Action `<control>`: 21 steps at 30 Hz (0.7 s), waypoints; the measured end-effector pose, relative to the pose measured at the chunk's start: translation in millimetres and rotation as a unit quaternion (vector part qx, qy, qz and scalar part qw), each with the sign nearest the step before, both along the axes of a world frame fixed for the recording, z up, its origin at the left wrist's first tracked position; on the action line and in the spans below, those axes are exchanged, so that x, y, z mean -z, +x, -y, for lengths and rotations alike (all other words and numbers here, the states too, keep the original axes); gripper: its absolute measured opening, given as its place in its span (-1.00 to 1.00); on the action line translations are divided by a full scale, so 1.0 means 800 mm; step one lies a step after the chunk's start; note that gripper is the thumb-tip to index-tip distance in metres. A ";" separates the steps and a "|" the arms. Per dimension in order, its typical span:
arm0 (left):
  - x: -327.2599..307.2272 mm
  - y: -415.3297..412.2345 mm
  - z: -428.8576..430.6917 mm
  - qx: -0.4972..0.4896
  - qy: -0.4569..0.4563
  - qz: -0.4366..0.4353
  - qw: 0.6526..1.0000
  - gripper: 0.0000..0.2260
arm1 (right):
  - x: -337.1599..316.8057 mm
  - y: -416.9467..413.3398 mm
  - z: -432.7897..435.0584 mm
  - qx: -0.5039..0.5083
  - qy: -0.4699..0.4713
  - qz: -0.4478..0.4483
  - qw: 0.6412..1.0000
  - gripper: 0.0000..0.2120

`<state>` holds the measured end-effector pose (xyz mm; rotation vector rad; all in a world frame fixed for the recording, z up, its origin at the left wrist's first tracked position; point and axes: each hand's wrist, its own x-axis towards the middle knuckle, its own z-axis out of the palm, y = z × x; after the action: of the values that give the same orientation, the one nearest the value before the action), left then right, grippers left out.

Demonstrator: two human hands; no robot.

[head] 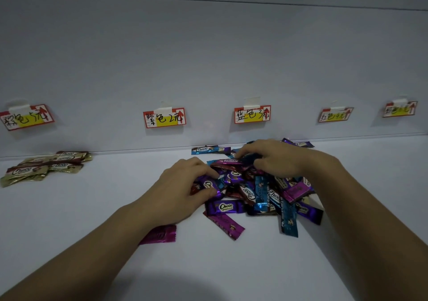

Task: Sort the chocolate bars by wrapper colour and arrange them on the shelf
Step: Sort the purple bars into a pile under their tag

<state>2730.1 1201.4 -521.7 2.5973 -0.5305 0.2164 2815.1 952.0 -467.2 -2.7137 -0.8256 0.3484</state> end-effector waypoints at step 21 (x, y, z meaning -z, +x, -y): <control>-0.036 0.007 -0.076 -0.184 -0.143 0.069 0.970 -0.85 | -0.001 -0.031 -0.063 -0.022 0.238 0.139 0.961 -0.75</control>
<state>2735.9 1262.4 -492.6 2.3849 -0.0475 0.5577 2790.0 1002.7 -466.0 -2.3167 -0.9042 -0.2092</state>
